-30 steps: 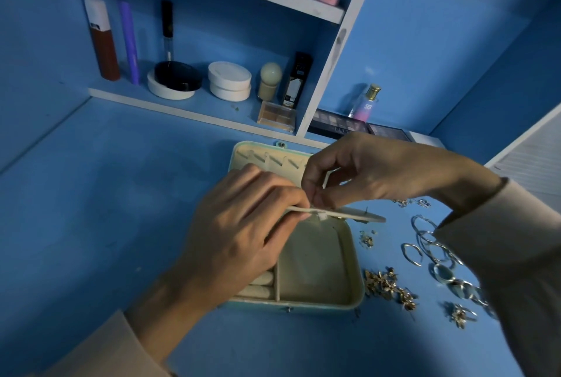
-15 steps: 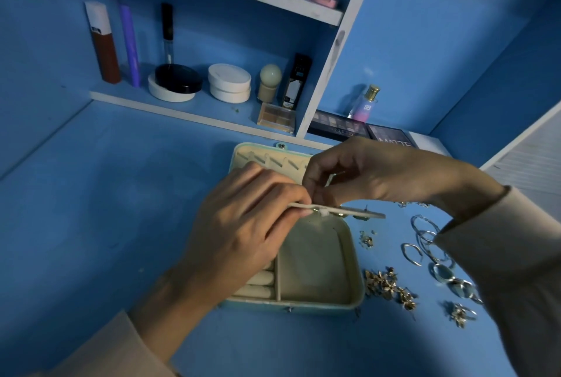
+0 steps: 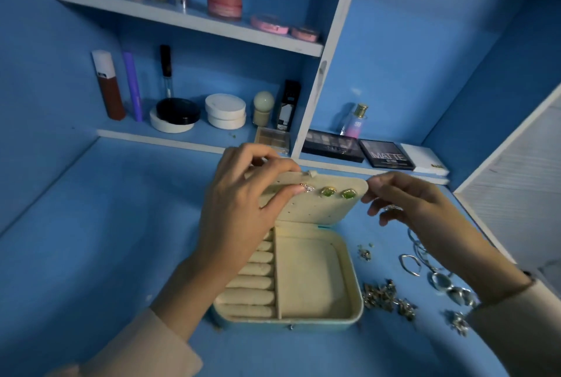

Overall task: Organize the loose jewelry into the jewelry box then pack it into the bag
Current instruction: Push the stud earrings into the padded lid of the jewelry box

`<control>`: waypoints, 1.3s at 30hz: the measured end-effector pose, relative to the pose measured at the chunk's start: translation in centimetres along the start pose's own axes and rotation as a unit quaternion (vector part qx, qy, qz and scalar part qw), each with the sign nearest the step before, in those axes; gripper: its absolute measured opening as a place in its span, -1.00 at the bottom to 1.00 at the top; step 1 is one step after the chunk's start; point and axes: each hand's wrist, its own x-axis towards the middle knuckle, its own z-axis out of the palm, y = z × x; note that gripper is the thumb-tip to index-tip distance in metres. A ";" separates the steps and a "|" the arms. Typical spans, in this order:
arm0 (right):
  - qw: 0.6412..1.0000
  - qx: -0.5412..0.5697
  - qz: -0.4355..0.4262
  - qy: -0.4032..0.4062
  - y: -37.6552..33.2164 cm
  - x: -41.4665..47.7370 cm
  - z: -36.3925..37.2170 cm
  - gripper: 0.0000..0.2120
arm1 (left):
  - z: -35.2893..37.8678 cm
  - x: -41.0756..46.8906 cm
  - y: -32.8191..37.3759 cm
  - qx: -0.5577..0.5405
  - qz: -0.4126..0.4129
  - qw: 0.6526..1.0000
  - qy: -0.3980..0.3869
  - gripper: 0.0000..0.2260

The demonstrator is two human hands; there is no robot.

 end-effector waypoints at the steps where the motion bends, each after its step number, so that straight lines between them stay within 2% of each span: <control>1: 1.000 -0.009 0.004 -0.001 0.4 -0.4 -0.1 -0.81 | 0.1 0.1 -0.1 -0.005 -0.006 1.000 -0.001 -0.80; 5: 0.995 -0.101 0.002 -0.007 1.9 -1.9 -0.5 -0.90 | 0.2 0.1 -0.5 -0.062 -0.039 0.997 -0.010 -0.74; 10: 0.968 -0.245 -0.035 -0.031 3.3 -3.5 -0.9 -0.86 | -0.1 0.1 -0.8 -0.089 -0.078 0.993 0.012 -0.72; 14: 0.935 -0.338 -0.065 -0.087 3.5 -4.3 -1.5 -0.84 | 0.1 -0.2 -0.7 -0.111 -0.120 0.986 0.012 -0.82; 18: 0.904 -0.390 -0.065 -0.161 3.2 -4.7 -1.9 -0.84 | 0.1 -0.4 -0.5 -0.103 -0.109 0.989 0.006 -0.85; 22: 0.886 -0.412 -0.074 -0.201 3.1 -4.9 -1.9 -0.83 | 0.0 -0.5 -0.3 -0.110 -0.098 0.989 0.001 -0.86; 29: 0.870 -0.427 -0.116 -0.217 3.3 -5.4 -1.6 -0.84 | 0.0 -0.6 -0.5 -0.093 -0.100 0.991 -0.004 -0.84; 36: 0.864 -0.440 -0.098 -0.222 3.4 -5.5 -2.1 -0.76 | 0.1 -0.7 -0.5 -0.103 -0.098 0.990 0.000 -0.83; 39: 0.866 -0.445 -0.084 -0.214 3.3 -5.6 -3.2 -0.80 | 0.1 -0.7 -0.5 -0.119 -0.103 0.988 -0.003 -0.86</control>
